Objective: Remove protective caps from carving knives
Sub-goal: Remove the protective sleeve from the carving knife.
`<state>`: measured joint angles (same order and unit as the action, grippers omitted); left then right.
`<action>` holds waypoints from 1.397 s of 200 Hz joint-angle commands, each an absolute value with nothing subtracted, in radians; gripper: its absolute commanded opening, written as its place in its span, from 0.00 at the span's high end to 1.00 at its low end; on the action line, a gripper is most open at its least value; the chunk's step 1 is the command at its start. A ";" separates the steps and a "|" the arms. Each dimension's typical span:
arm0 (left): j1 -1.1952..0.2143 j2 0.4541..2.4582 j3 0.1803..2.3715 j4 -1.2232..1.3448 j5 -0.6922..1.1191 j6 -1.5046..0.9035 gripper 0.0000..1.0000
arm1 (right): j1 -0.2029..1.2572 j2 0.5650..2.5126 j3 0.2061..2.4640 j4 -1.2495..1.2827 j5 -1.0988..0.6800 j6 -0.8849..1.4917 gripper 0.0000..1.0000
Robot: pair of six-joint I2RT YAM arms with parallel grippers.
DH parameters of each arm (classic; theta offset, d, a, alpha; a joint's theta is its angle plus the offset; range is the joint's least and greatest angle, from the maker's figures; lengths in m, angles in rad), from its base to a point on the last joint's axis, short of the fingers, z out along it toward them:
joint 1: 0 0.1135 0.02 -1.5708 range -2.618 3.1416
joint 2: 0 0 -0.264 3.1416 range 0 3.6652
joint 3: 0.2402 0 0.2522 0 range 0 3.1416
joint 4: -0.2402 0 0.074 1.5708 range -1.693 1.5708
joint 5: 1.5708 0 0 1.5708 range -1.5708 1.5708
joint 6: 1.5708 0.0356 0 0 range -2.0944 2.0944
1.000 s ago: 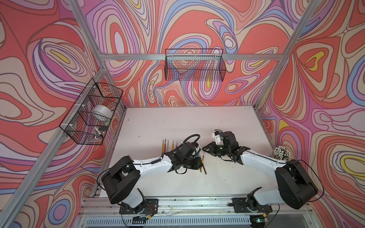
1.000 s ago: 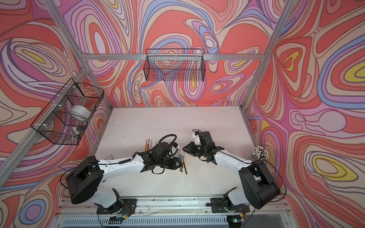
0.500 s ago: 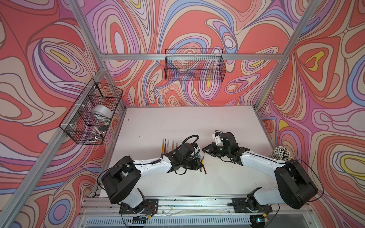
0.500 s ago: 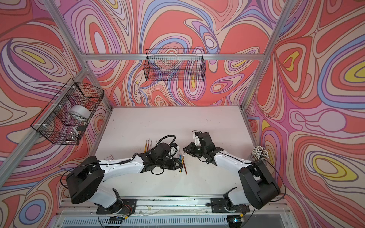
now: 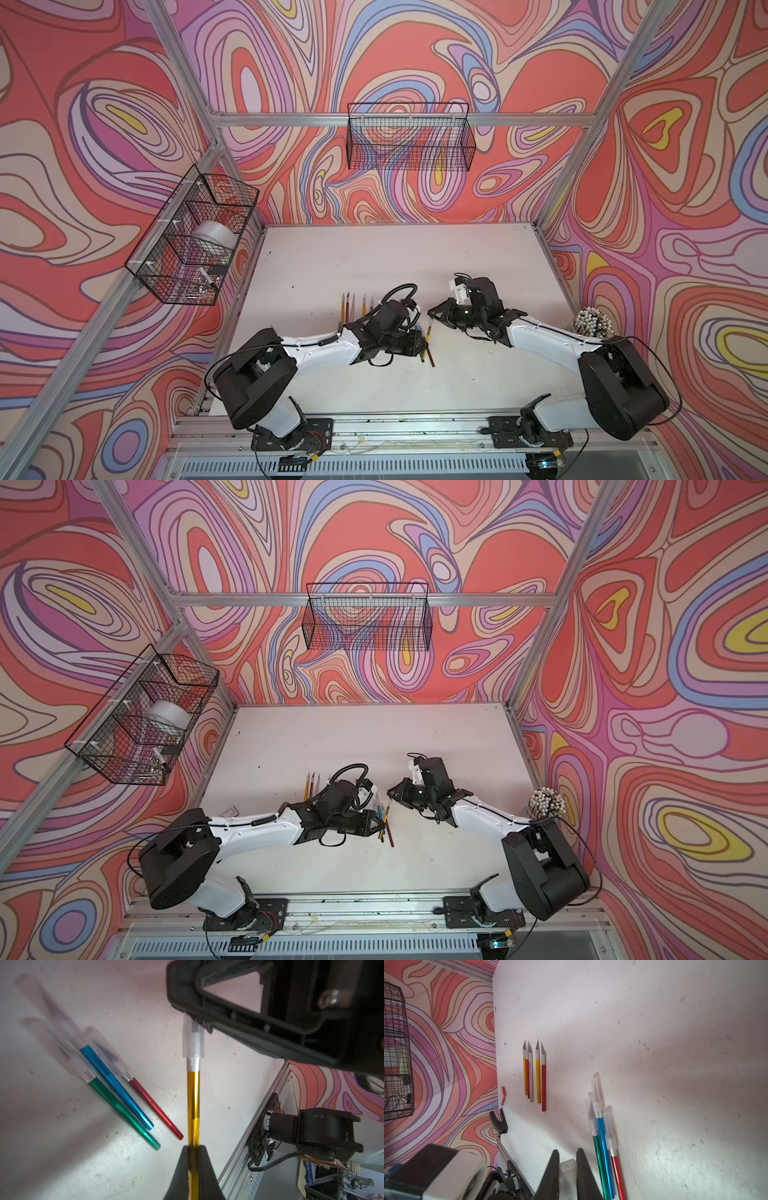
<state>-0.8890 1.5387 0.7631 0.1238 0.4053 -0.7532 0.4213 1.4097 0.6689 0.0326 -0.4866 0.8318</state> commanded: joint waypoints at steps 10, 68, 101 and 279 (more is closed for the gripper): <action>-0.915 1.554 0.770 0.098 0.482 -0.744 0.97 | 0.379 1.382 0.714 0.070 -0.404 0.816 0.91; -0.923 1.575 0.787 0.086 0.488 -0.745 0.97 | 0.353 1.371 0.739 0.034 -0.388 0.789 0.91; -0.927 1.583 0.794 0.078 0.500 -0.745 0.97 | 0.342 1.371 0.750 0.020 -0.374 0.775 0.91; -0.915 1.500 0.803 0.047 0.389 -0.700 0.97 | 0.327 1.358 0.864 -0.416 -0.196 0.503 0.90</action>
<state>-0.9276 1.5238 0.7761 0.0826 0.4137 -0.7254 0.3321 1.3640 0.8211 -0.3244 -0.2504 0.5636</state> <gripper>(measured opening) 0.092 0.145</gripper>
